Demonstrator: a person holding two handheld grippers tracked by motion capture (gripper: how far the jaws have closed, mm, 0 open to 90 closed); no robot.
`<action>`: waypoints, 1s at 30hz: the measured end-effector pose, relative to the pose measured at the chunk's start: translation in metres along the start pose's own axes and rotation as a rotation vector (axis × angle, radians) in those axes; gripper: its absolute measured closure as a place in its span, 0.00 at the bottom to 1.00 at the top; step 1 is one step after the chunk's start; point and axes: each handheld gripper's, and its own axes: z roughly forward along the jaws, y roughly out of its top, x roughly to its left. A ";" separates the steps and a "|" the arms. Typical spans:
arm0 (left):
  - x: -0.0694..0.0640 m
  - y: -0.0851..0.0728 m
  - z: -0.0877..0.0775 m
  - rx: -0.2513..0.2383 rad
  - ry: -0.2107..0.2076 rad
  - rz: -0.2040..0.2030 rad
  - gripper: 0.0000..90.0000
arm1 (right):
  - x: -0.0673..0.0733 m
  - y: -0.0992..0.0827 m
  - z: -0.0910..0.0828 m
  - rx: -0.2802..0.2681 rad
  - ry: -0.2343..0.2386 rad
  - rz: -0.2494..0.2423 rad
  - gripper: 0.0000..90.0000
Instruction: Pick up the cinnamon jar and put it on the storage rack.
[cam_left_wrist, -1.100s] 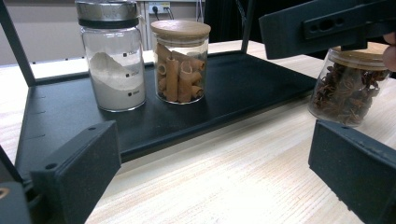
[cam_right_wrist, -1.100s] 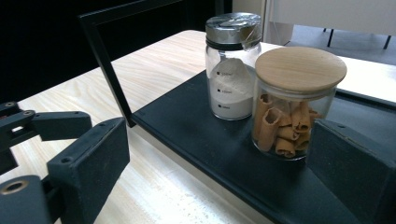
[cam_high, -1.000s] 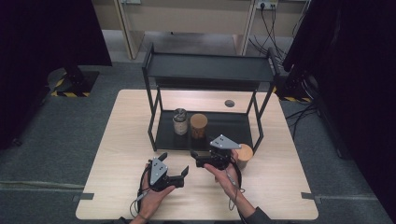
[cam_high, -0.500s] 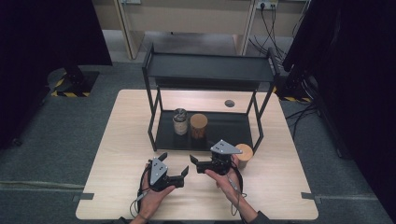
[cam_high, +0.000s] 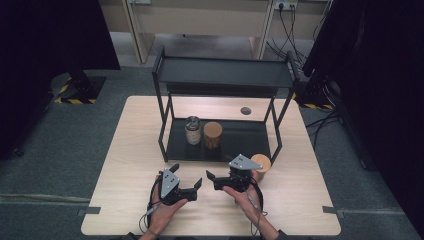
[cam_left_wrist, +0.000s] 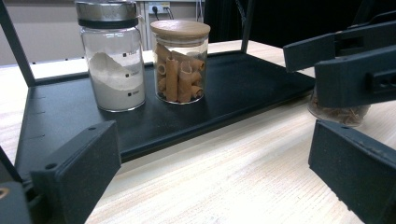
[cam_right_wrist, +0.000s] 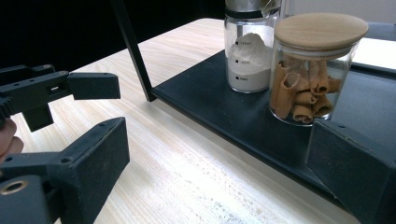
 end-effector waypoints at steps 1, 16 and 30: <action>0.000 0.000 0.000 0.000 0.000 0.000 0.02 | 0.000 -0.001 0.000 0.000 0.002 -0.001 0.07; 0.000 0.000 0.000 0.002 0.000 -0.001 0.02 | 0.000 -0.013 -0.011 0.001 0.032 0.011 0.07; 0.001 0.001 0.001 0.006 0.000 -0.009 0.02 | -0.005 -0.024 -0.019 0.008 0.044 0.031 0.07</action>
